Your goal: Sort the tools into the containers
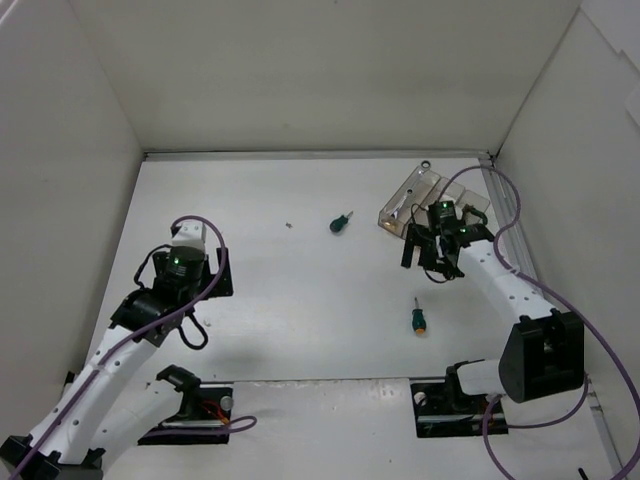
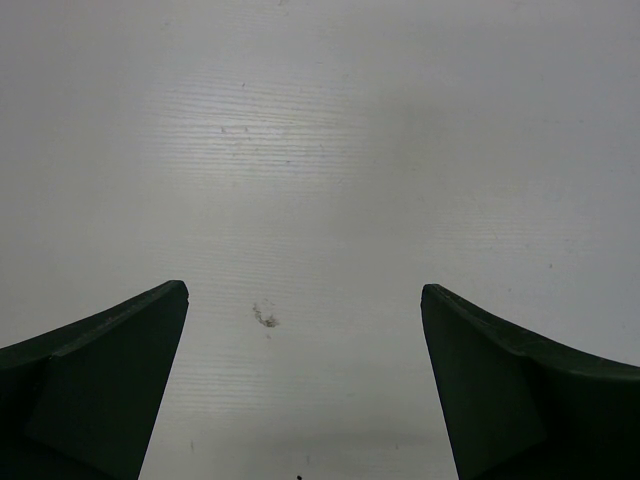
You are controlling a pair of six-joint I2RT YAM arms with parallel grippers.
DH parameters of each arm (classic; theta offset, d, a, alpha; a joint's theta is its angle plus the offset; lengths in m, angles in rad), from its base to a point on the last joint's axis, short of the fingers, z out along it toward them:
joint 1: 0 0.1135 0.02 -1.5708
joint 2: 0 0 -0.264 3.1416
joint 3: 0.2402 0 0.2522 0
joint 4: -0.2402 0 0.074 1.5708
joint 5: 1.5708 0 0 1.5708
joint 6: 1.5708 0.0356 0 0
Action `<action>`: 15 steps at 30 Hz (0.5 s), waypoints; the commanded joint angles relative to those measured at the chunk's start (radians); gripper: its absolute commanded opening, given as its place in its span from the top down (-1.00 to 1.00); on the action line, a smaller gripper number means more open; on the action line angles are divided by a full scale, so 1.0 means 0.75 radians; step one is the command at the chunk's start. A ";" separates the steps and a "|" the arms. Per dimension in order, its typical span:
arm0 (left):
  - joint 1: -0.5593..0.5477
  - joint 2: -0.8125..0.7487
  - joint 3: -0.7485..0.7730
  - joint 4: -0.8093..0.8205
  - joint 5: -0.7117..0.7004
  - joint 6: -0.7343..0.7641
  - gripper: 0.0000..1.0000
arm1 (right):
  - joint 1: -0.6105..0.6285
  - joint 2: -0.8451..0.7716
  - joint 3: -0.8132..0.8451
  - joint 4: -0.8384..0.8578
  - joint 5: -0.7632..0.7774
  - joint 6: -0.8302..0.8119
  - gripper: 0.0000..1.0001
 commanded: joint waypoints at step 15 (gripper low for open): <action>0.009 0.032 0.029 0.071 0.005 0.023 -0.99 | 0.143 -0.085 -0.358 0.009 -0.097 0.245 -0.69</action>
